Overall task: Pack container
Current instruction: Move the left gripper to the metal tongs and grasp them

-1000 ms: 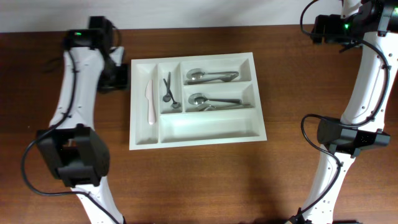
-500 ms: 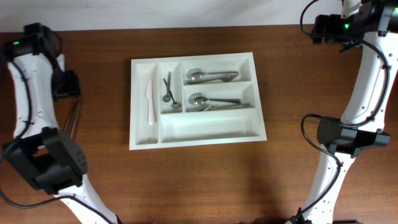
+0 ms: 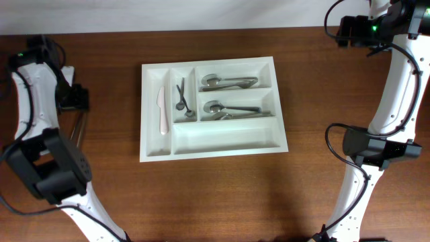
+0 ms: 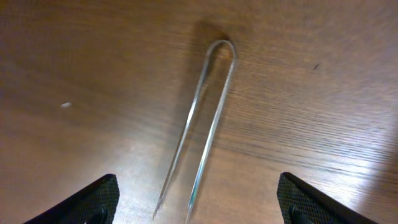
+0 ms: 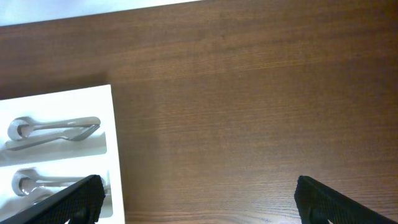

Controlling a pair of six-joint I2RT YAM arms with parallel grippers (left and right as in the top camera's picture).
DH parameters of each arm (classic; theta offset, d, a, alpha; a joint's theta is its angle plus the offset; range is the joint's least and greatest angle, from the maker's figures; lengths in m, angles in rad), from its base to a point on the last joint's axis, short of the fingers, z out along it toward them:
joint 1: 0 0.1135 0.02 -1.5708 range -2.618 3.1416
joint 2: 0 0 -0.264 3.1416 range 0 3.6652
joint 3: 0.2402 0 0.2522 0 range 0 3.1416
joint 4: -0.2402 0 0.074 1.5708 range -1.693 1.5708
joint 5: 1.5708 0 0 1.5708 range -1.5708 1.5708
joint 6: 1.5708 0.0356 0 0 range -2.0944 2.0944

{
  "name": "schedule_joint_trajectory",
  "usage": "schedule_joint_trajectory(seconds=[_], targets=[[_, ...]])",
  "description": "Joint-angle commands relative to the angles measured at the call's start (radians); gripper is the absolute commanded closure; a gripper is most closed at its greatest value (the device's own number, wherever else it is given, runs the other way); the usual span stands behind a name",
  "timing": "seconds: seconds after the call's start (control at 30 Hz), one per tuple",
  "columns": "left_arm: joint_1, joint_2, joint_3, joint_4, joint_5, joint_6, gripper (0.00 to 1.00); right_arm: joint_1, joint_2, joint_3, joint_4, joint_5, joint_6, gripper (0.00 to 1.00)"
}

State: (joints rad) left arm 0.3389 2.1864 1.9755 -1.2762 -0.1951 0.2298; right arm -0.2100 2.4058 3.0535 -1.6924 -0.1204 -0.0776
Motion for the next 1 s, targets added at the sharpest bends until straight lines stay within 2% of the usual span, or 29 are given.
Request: schedule_joint_trajectory(seconds=[0.0, 0.17, 0.57, 0.63, 0.7, 0.8, 0.9, 0.97], targets=[[0.002, 0.061, -0.045, 0.037, 0.02, 0.105, 0.15, -0.006, -0.01, 0.001, -0.004, 0.002, 0.008, 0.01], [0.002, 0.128, -0.049, 0.071, 0.091, 0.147, 0.13, -0.006, -0.01, 0.001, -0.004, 0.002, 0.008, 0.01], [0.003, 0.224, -0.051, 0.088, 0.09, 0.146, 0.14, -0.006, -0.01, 0.001, -0.004, 0.002, 0.008, 0.01], [0.003, 0.224, -0.051, 0.088, 0.09, 0.146, 0.2, -0.006, -0.01, 0.001, -0.004, 0.002, 0.008, 0.02], [0.003, 0.224, -0.051, 0.088, 0.09, 0.146, 0.31, -0.006, -0.01, 0.001, -0.004, 0.002, 0.008, 0.01], [0.003, 0.224, -0.051, 0.088, 0.09, 0.146, 0.43, -0.006, -0.01, 0.001, -0.004, 0.002, 0.008, 0.01], [0.003, 0.224, -0.051, 0.087, 0.09, 0.146, 0.45, -0.006, -0.01, 0.001, -0.004, 0.002, 0.008, 0.01], [0.003, 0.224, -0.05, 0.087, 0.09, 0.146, 0.51, -0.006, -0.01, 0.001, -0.004, 0.002, 0.008, 0.01]])
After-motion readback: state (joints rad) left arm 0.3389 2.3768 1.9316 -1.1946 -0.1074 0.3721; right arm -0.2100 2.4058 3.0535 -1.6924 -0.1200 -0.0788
